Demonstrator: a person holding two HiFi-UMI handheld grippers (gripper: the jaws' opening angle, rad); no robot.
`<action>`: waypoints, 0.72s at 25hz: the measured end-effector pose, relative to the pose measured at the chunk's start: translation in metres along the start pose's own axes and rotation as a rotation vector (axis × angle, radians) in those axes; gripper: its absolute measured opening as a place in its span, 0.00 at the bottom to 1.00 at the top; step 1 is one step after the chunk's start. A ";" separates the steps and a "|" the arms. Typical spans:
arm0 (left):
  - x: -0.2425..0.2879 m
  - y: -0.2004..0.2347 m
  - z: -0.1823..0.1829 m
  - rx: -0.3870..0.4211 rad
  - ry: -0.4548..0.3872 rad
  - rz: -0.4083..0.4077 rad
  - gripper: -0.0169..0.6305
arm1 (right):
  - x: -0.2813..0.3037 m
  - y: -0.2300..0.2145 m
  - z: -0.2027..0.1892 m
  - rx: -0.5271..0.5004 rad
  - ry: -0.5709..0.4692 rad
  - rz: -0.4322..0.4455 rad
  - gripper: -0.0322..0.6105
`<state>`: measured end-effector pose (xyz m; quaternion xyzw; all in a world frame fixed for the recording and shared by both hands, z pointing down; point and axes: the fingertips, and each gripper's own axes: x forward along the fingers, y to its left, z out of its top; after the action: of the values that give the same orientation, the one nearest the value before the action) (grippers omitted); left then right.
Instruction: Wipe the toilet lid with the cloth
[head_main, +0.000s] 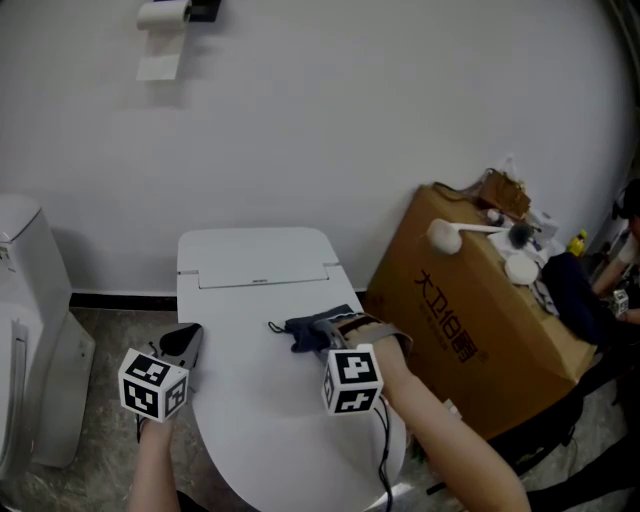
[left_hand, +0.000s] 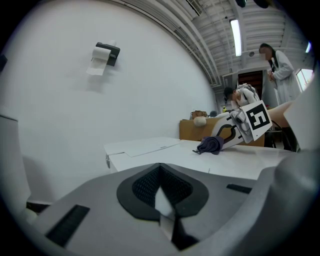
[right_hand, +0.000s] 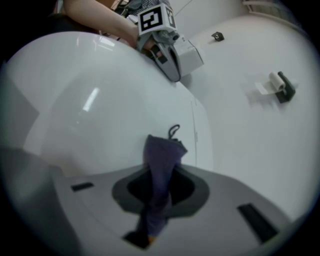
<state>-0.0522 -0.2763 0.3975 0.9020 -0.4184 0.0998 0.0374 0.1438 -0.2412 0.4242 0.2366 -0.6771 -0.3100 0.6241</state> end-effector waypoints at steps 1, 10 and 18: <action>0.000 0.000 0.000 -0.001 -0.001 -0.001 0.05 | -0.001 0.003 -0.001 0.003 0.000 0.003 0.15; 0.000 0.000 0.000 0.002 0.000 0.001 0.05 | -0.020 0.017 0.005 -0.002 -0.014 -0.034 0.15; 0.000 -0.001 0.000 0.008 0.007 0.005 0.05 | -0.041 0.039 0.009 -0.015 -0.021 -0.013 0.15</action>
<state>-0.0517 -0.2756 0.3980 0.9008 -0.4199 0.1049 0.0348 0.1416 -0.1843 0.4230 0.2328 -0.6797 -0.3215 0.6168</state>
